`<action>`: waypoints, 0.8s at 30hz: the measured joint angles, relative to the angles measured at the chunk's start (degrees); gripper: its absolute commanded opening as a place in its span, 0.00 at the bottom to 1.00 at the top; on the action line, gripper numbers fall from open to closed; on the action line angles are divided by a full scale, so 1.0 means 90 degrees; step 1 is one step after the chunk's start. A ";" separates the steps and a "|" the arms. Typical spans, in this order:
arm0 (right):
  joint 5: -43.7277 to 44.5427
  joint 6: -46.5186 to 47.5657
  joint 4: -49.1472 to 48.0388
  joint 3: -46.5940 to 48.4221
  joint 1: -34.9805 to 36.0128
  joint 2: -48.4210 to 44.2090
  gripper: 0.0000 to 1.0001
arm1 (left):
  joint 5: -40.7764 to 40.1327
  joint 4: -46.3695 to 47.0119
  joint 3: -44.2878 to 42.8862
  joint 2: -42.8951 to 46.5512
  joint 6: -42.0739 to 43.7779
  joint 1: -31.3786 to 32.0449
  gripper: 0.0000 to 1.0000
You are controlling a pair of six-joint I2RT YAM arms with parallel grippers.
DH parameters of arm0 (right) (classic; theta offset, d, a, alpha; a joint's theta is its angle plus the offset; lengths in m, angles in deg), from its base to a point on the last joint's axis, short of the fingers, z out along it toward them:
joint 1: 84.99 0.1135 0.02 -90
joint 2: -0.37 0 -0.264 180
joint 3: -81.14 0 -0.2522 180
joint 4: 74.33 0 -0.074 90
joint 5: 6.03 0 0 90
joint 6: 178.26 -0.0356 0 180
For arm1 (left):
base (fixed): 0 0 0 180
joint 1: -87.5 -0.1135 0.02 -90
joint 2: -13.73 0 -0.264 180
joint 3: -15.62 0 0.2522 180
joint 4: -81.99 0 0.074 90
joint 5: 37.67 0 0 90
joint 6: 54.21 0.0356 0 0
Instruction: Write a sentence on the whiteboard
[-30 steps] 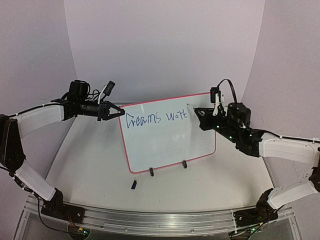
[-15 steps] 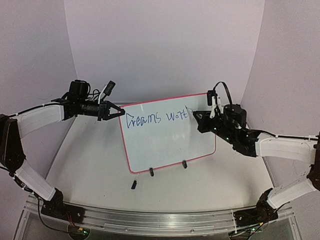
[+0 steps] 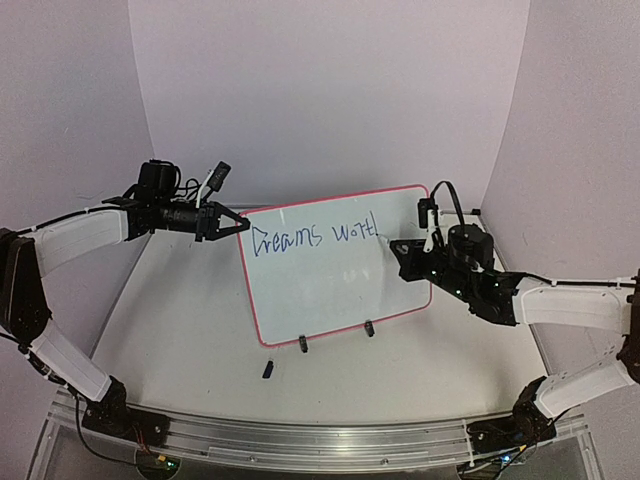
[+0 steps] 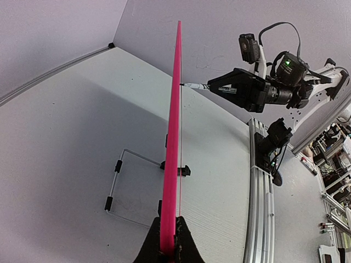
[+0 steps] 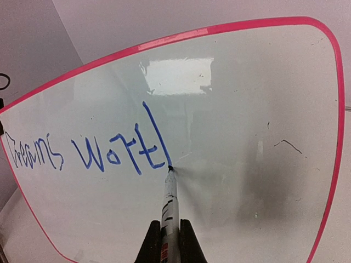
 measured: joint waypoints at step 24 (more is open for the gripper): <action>0.0012 0.0138 -0.0194 0.0209 0.0000 -0.0032 0.00 | 0.0005 0.0002 0.0000 0.0002 0.0010 0.0002 0.00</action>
